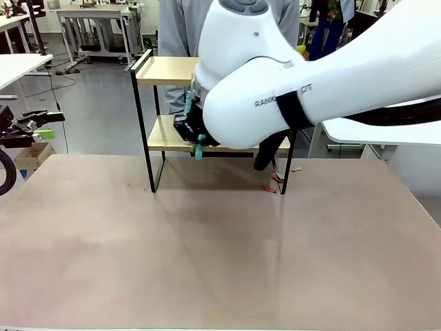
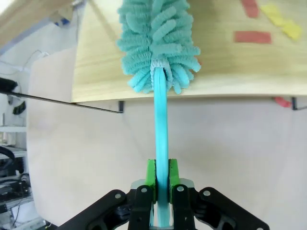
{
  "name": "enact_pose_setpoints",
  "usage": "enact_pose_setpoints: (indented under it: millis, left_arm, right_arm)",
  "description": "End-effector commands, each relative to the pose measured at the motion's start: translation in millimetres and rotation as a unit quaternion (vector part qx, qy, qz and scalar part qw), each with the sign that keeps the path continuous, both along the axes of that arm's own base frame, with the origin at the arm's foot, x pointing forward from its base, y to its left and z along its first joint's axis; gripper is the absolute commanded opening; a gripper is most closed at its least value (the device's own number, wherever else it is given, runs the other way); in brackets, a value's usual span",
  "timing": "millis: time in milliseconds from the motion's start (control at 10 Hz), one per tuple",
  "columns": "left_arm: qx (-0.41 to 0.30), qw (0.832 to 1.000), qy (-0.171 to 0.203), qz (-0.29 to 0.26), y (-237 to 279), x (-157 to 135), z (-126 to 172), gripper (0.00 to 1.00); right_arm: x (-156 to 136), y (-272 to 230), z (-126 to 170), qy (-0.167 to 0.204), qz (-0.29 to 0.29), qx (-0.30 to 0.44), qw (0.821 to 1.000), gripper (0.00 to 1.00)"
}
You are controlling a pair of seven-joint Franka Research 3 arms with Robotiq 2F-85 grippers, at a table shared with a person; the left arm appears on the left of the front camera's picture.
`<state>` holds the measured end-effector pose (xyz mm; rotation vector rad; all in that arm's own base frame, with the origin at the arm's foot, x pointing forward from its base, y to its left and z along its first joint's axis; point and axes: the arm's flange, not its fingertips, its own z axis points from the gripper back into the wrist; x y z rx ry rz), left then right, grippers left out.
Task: Clean the shelf.
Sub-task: Clean the specific section of the Shelf indicated by the human with the Duster.
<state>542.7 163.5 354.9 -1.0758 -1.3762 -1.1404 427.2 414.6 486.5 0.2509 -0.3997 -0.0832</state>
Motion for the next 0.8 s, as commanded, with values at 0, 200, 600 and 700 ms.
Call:
enact_pose_setpoints:
  millis: [0,200,600,700]
  left_arm:
    - [0.003,1.0,-0.007,0.001,0.1,-2.4,2.3,1.0]
    - [0.003,1.0,-0.007,0.001,0.1,-2.4,2.3,1.0]
    - [0.003,1.0,-0.007,0.001,0.1,-2.4,2.3,1.0]
    - [0.003,1.0,-0.007,0.001,0.1,-2.4,2.3,1.0]
  right_arm:
    - [-14.3,-43.3,7.4,0.02,-0.021,-0.011,1.0,0.13]
    - [-22.5,-74.2,10.8,0.027,-0.045,-0.02,0.998,0.13]
    - [-38.3,-128.8,24.5,0.048,-0.097,-0.044,0.993,0.13]
    - [-41.5,-138.6,24.3,0.053,-0.11,-0.052,0.991,0.13]
